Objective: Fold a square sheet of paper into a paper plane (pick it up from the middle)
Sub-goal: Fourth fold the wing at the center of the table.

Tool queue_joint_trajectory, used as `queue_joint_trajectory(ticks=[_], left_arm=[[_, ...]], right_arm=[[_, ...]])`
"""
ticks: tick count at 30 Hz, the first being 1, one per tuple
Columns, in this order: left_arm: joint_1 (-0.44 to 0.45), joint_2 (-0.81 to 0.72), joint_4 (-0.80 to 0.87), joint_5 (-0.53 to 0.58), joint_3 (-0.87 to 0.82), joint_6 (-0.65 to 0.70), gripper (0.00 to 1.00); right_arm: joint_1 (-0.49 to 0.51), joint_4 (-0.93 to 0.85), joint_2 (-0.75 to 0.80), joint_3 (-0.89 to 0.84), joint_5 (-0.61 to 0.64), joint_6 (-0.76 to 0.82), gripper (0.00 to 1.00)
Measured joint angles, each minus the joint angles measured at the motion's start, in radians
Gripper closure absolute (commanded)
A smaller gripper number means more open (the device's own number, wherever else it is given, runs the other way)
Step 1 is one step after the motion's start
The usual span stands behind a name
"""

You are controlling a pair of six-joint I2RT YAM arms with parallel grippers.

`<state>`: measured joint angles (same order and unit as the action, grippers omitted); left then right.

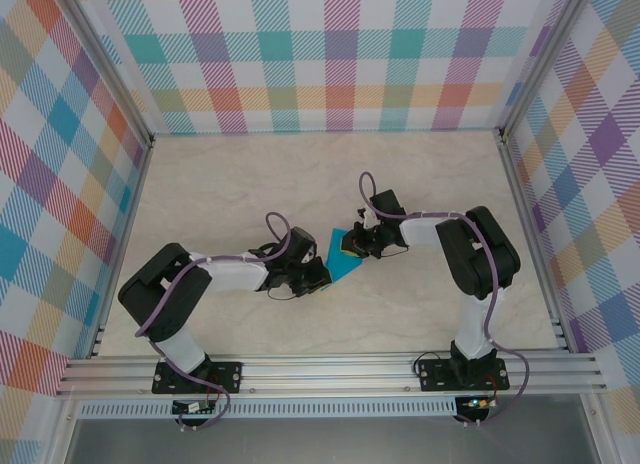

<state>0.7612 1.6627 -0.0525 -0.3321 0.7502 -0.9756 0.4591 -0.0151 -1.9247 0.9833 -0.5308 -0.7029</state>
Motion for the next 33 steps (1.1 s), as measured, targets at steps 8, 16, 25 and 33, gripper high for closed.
queue_joint_trajectory(ticks=[8, 16, 25, 33], left_arm=[[0.000, -0.016, 0.036, -0.008, 0.007, 0.026, 0.91], [0.000, -0.015, 0.103, 0.046, 0.007, 0.034, 0.92], [0.000, -0.035, 0.078, 0.056, -0.028, 0.037, 0.92], [0.000, -0.131, 0.177, 0.072, -0.038, 0.058, 0.91]], right_arm=[[0.000, 0.000, 0.000, 0.000, 0.000, 0.000, 0.89], [0.000, 0.000, 0.000, 0.000, 0.000, 0.000, 0.89], [0.000, 0.000, 0.000, 0.000, -0.002, 0.001, 0.88], [0.000, -0.008, 0.000, 0.007, -0.005, 0.000, 0.86]])
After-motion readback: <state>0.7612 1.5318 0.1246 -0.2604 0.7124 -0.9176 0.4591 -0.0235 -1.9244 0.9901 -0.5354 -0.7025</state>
